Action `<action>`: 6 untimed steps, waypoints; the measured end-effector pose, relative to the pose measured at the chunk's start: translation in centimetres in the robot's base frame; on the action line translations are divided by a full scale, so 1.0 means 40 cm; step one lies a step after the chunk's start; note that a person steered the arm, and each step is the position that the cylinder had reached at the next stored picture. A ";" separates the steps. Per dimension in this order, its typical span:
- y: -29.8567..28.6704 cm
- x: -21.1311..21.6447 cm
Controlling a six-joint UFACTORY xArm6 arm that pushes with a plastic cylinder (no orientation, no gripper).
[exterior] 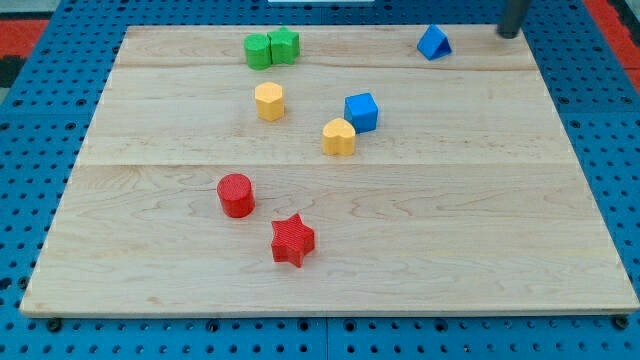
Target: Slide the blue triangle towards the yellow hexagon
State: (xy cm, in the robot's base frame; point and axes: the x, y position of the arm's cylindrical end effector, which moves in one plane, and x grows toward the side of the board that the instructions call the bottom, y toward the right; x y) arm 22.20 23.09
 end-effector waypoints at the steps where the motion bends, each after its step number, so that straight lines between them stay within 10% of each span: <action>1: -0.228 0.079; 4: -0.224 -0.066; 6: -0.324 0.129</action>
